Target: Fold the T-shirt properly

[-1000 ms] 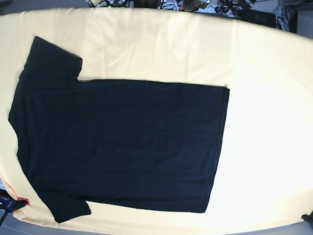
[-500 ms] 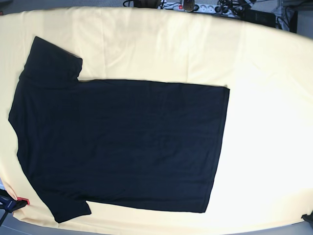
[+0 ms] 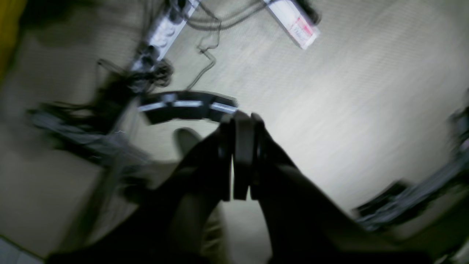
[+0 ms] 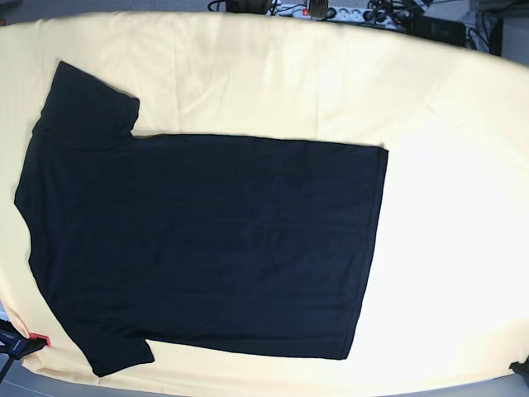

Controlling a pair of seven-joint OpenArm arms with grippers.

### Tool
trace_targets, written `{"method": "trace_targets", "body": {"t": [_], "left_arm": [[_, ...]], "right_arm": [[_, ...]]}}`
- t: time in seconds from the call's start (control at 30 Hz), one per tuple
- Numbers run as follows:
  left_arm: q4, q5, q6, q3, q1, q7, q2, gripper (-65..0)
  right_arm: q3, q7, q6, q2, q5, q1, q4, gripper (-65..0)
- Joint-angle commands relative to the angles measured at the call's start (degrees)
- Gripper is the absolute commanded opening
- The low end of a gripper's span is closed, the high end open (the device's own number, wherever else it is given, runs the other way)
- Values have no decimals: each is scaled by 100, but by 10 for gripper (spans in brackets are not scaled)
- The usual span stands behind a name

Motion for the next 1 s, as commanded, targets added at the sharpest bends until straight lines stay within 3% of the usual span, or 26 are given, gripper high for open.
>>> {"method": "trace_targets", "body": {"t": [0.0, 0.07, 0.13, 0.27, 0.37, 0.5, 0.67, 0.73, 0.77, 0.9, 0.97], "left_arm": [[271, 155, 26, 31, 267, 59, -68, -650], [671, 544, 181, 31, 490, 269, -216, -650], [979, 940, 343, 22, 627, 328, -374, -650], [1266, 1598, 761, -61, 595, 304, -492, -650], [1473, 1805, 837, -358, 431, 308, -492, -650], [1869, 1753, 754, -1123, 35, 251, -494, -650], [2260, 1362, 417, -2216, -214, -111, -496, -650], [2282, 1121, 173, -2612, -328, -505, -535, -650], [2277, 935, -11, -2769, -448, -640, -584, -650], [2205, 393, -564, -2962, -1217, -758, -914, -650], [2057, 271, -682, -2957, -1600, -898, -1141, -650]], "right_arm": [[-11, -31, -118, 57, -197, -159, 348, -650], [-11, -103, -470, 149, -702, -159, 846, -650], [-9, -527, -723, 258, -859, -159, 1185, -650], [2, -538, -1445, 380, -1869, -159, 1434, -650], [9, -566, -1895, 382, -2677, -159, 1541, -650], [313, -599, -2059, 382, -3364, -159, 1781, -650], [1246, -227, -2037, 382, -3497, -15, 1781, -650], [1587, 133, -1906, 385, -3169, 153, 1781, -650], [1733, 348, -1665, 385, -2855, 302, 1781, -650], [2022, 960, -256, 382, -1047, 1152, 1781, -650], [2020, 1073, 186, 380, -448, 1572, 1781, -650]]}}
